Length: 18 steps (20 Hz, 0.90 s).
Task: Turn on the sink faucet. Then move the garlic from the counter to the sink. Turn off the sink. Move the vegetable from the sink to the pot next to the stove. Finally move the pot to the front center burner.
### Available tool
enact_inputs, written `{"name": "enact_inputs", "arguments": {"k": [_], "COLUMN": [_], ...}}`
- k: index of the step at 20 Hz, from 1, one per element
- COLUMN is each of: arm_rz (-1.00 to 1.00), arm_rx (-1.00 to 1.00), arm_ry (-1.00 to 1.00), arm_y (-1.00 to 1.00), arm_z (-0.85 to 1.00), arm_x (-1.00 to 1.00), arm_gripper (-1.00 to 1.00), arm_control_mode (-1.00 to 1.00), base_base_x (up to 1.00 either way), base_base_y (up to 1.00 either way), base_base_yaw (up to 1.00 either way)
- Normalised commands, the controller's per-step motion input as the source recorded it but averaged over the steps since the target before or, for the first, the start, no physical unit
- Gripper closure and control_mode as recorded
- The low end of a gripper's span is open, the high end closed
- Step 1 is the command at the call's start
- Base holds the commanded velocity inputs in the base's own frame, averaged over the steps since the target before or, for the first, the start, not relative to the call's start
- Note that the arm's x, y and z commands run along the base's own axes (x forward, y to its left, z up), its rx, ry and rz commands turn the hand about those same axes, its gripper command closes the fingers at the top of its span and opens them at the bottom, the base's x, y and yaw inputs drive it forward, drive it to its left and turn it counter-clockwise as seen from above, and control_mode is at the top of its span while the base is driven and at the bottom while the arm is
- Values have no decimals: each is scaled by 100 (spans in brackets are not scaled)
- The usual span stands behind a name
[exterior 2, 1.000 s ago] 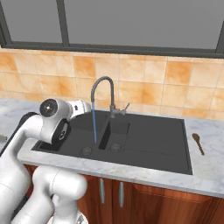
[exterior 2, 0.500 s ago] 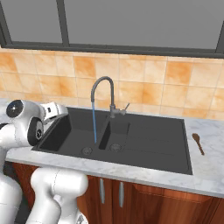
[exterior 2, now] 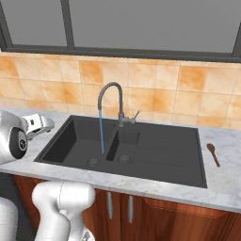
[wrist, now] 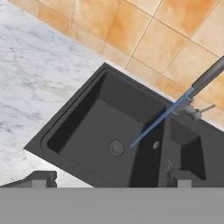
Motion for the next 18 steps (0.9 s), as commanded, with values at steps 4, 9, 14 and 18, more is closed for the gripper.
{"name": "enact_inputs", "arguments": {"k": [4,9,14,18], "arm_rz": [2,7,14,10], "arm_rx": [-5,-2,-4,-2], "arm_ry": [11,6,11,12], "arm_y": [65,47,56,65], "arm_z": [0,-8,-4,-7], "arm_x": [-18,-25,0,0], "arm_gripper": [-100,-100,-100,-100], "arm_control_mode": [-100,-100,-100,-100], "base_base_x": [0,0,0,0], "base_base_y": [0,0,0,0], "base_base_yaw": [0,0,0,0]}}
